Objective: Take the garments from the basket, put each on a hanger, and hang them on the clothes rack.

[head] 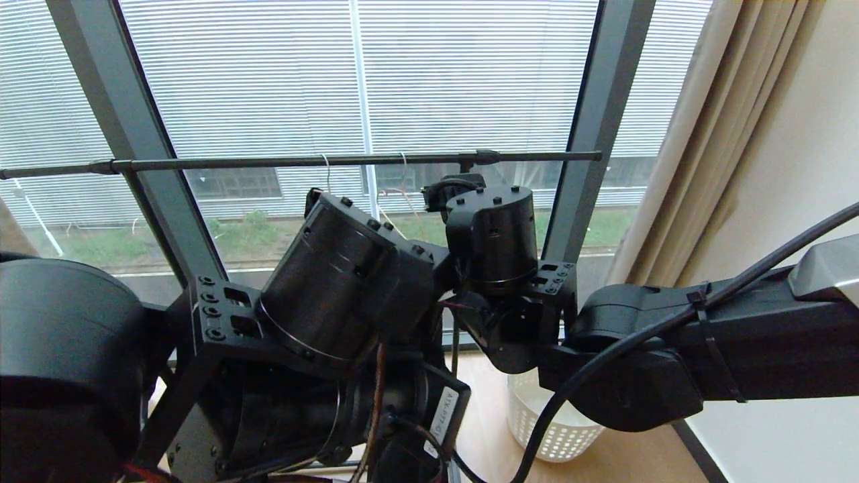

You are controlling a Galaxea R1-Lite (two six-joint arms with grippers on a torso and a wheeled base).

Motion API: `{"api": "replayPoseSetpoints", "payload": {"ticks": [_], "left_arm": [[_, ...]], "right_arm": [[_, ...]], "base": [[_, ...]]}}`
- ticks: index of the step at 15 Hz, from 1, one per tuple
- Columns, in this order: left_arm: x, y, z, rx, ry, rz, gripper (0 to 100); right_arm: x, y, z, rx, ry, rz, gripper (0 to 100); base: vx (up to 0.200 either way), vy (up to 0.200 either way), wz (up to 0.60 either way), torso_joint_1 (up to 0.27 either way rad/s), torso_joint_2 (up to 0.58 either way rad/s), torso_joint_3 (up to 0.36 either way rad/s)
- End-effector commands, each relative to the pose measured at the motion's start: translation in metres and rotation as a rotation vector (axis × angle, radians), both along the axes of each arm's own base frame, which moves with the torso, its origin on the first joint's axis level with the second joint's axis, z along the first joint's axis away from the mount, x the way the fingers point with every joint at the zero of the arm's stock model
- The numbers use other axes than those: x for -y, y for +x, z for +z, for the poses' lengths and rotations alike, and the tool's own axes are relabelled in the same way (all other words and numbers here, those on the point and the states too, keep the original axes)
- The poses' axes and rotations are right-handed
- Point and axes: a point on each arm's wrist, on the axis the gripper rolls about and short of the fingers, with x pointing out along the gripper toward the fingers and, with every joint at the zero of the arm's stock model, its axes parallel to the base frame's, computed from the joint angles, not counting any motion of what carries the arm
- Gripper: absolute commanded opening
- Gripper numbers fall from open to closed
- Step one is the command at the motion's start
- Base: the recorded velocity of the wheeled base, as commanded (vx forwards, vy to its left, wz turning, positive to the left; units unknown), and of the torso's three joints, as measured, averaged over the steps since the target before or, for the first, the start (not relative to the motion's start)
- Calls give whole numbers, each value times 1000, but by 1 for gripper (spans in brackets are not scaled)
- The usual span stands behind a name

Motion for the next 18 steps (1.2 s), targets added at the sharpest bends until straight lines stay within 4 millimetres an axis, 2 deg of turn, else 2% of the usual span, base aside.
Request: {"api": "replayPoseSetpoints", "payload": {"ticks": [1, 3, 4, 6, 7, 8, 10, 12, 18], "left_arm": [[-22, 13, 2, 11, 13, 79, 0], [-48, 32, 5, 33, 30, 169, 0], [-61, 44, 5, 45, 44, 217, 0], [-73, 58, 7, 61, 52, 268, 0], [-73, 75, 9, 73, 52, 297, 0], [-70, 82, 16, 93, 35, 306, 0], [-68, 86, 23, 114, 15, 307, 0], [-65, 89, 25, 119, 12, 303, 0], [-59, 94, 21, 117, 19, 295, 0]], "right_arm": [[19, 12, 12, 24, 6, -48, 0], [38, 22, 21, 45, -17, -91, 0], [47, 22, 28, 58, -22, -105, 0], [57, 15, 32, 54, -64, -104, 0], [67, 6, 31, 22, -119, -98, 0], [71, 0, 31, 7, -140, -95, 0], [71, -18, 32, -4, -161, -63, 0], [79, -28, 36, 7, -201, -56, 0], [86, -34, 39, 15, -222, -52, 0]], "base": [[0, 0, 0, 0, 0, 0], [0, 0, 0, 0, 0, 0], [0, 0, 0, 0, 0, 0], [0, 0, 0, 0, 0, 0], [0, 0, 0, 0, 0, 0], [0, 0, 0, 0, 0, 0], [0, 0, 0, 0, 0, 0], [0, 0, 0, 0, 0, 0], [0, 0, 0, 0, 0, 0]]}}
